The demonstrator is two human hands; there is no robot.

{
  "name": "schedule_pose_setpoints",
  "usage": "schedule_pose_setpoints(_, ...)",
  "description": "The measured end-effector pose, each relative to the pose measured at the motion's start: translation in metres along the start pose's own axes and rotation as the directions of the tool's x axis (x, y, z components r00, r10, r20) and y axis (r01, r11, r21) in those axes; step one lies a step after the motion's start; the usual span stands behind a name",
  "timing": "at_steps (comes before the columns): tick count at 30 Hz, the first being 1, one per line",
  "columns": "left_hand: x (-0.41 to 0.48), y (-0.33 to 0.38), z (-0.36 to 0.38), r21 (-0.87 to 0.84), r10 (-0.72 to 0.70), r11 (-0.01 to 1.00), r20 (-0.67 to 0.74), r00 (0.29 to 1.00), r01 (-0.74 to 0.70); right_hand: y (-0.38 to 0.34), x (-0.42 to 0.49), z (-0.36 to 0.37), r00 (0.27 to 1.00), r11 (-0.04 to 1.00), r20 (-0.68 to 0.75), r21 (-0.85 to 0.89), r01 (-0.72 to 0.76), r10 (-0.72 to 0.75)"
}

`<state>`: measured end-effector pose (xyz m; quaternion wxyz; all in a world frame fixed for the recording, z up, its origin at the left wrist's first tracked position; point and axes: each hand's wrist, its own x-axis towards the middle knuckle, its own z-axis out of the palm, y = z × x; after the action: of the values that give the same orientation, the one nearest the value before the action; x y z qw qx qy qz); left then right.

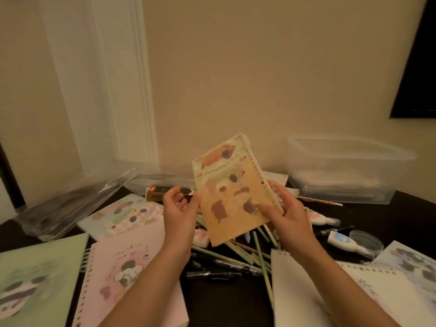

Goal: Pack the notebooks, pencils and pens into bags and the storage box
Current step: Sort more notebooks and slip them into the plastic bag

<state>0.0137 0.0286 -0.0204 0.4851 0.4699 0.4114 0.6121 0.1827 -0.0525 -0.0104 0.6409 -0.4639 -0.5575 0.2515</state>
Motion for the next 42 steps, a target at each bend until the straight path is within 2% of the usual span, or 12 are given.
schedule_pose_setpoints(2, -0.005, 0.005, -0.001, 0.188, 0.202, 0.959, 0.064, 0.977, -0.211, -0.001, -0.002, 0.002, 0.989, 0.972, 0.013, -0.179, 0.149, -0.149)
schedule_pose_setpoints(4, -0.011, 0.01, 0.002, 0.144, 0.226, 0.954, 0.235, 0.945, -0.263, 0.003, -0.004, 0.006, 0.974, 0.946, 0.019, -0.237, 0.222, -0.224)
schedule_pose_setpoints(8, -0.016, 0.014, 0.006, -0.196, 0.11, 0.98, 0.503, 0.857, -0.01, 0.002, -0.006, 0.017, 0.948, 0.93, 0.111, -0.19, 0.314, -0.297)
schedule_pose_setpoints(13, -0.012, 0.018, 0.001, -0.358, 0.087, 0.922, 0.564, 0.821, 0.148, 0.007, -0.006, 0.023, 0.892, 0.851, 0.231, -0.281, 0.443, -0.388)
schedule_pose_setpoints(18, -0.005, 0.01, -0.005, -0.441, -0.003, 0.846, 0.557, 0.83, 0.299, 0.02, -0.003, 0.025, 0.839, 0.695, 0.304, -0.47, 0.544, -0.451)
schedule_pose_setpoints(22, 0.0, 0.007, -0.003, -0.438, -0.191, 0.809, 0.435, 0.88, 0.392, 0.021, -0.003, 0.026, 0.823, 0.609, 0.471, -0.564, 0.557, -0.316)
schedule_pose_setpoints(25, 0.008, 0.002, -0.006, -0.433, -0.245, 0.838, 0.246, 0.938, 0.333, 0.01, 0.002, 0.026, 0.828, 0.646, 0.546, -0.586, 0.489, -0.132)
schedule_pose_setpoints(28, 0.017, 0.0, -0.015, -0.45, -0.255, 0.839, 0.172, 0.952, 0.306, 0.007, 0.023, 0.016, 0.914, 0.687, 0.397, -0.64, 0.343, -0.086)
schedule_pose_setpoints(32, 0.023, -0.001, -0.022, -0.438, -0.264, 0.845, 0.157, 0.952, 0.307, 0.021, 0.064, -0.004, 0.986, 0.571, 0.15, -0.816, 0.085, 0.067)
schedule_pose_setpoints(34, 0.025, -0.004, -0.025, -0.429, -0.268, 0.848, 0.158, 0.95, 0.311, 0.032, 0.081, -0.01, 0.972, 0.496, 0.1, -0.868, -0.02, 0.215)
schedule_pose_setpoints(38, 0.027, -0.008, -0.027, -0.417, -0.287, 0.846, 0.168, 0.943, 0.331, 0.054, 0.098, -0.011, 0.897, 0.448, 0.032, -0.874, -0.189, 0.442)
schedule_pose_setpoints(42, 0.027, -0.009, -0.027, -0.423, -0.271, 0.85, 0.158, 0.949, 0.313, 0.065, 0.102, -0.008, 0.873, 0.168, 0.032, -0.984, -0.058, 0.487)
